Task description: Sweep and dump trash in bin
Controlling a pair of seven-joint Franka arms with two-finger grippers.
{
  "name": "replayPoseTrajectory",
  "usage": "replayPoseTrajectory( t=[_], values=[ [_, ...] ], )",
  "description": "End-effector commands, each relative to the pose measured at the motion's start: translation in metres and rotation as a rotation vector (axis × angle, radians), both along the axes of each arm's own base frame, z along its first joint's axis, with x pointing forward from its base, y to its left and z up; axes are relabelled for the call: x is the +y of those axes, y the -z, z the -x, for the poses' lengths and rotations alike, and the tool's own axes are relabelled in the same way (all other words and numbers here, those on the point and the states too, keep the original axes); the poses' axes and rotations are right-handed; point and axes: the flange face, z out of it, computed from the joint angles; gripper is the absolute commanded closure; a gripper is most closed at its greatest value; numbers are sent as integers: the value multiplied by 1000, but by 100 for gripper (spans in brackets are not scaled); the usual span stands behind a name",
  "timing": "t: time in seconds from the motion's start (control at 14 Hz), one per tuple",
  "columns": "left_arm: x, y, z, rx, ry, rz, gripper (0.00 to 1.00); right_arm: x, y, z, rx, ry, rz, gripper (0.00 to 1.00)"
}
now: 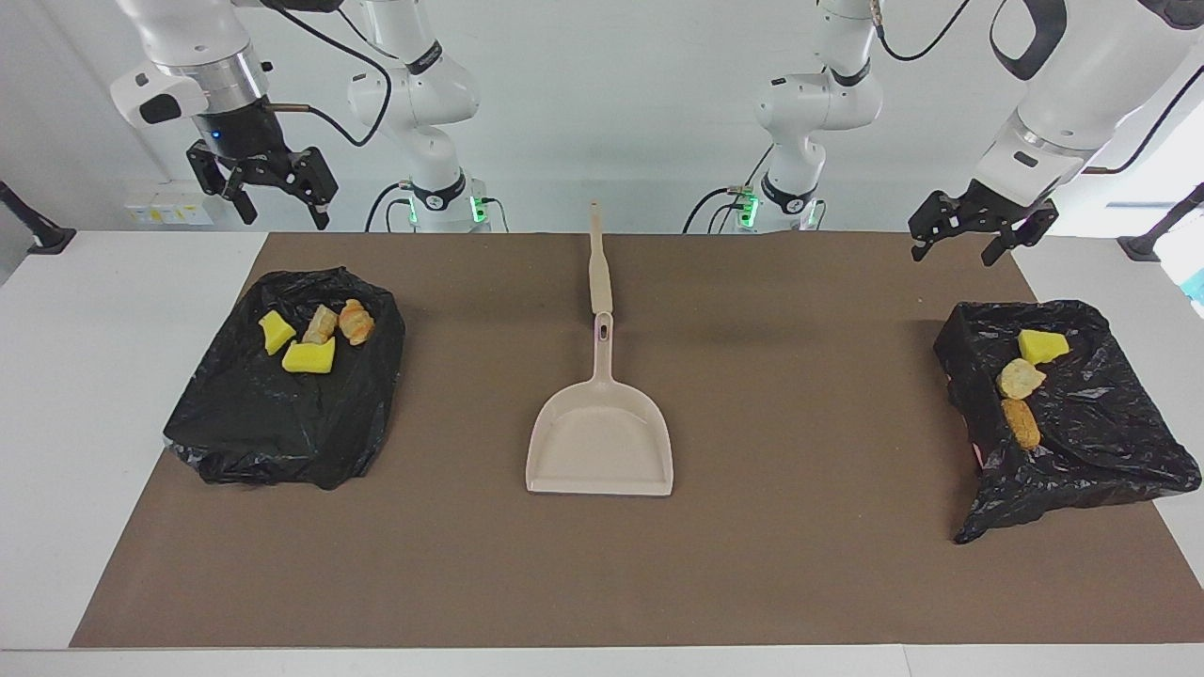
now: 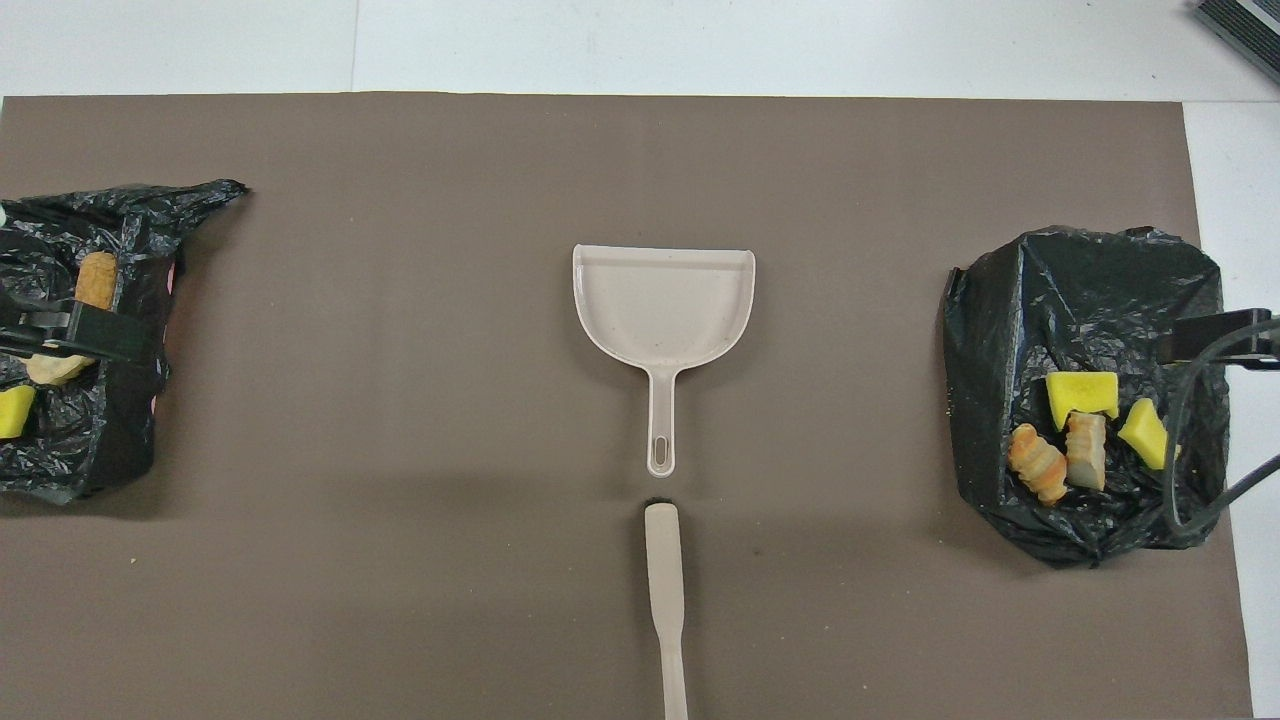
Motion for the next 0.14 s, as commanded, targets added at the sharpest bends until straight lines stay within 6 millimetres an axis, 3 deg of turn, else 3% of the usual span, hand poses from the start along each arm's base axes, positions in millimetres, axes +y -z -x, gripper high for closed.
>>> replayPoseTrajectory(
  t=[0.0, 0.07],
  values=[
    [0, -1, 8, 6, 11, -14, 0, -2, -5, 5, 8, -31, 1, 0],
    [0, -1, 9, 8, 11, -14, 0, -2, -5, 5, 8, -31, 1, 0]
  ],
)
